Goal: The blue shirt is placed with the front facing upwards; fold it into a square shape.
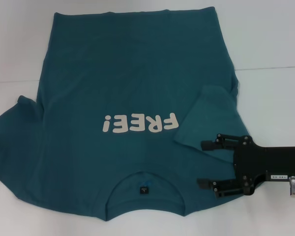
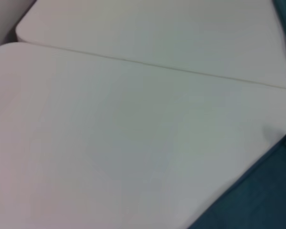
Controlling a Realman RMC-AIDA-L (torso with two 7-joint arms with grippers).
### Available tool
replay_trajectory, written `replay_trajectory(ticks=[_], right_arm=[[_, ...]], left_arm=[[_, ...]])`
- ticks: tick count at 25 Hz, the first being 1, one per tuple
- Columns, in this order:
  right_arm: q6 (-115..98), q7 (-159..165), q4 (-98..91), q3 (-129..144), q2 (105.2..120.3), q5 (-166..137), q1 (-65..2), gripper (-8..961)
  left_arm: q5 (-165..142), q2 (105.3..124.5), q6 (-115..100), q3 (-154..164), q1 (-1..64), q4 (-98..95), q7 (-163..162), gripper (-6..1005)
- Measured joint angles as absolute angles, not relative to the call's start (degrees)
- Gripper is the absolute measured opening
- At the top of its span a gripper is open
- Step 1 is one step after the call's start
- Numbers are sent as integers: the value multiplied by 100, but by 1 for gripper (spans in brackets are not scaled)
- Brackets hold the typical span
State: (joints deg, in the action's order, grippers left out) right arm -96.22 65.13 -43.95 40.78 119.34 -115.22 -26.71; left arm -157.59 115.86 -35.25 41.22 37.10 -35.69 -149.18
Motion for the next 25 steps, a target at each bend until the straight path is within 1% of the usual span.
replay_trajectory(ticks=[25], right_arm=[[-9571,6584,-4395,4087,11936,-11522,-2672,921]], left_arm=[[-15542,11655,-3668,4065,3804,-3579,-14989,859]])
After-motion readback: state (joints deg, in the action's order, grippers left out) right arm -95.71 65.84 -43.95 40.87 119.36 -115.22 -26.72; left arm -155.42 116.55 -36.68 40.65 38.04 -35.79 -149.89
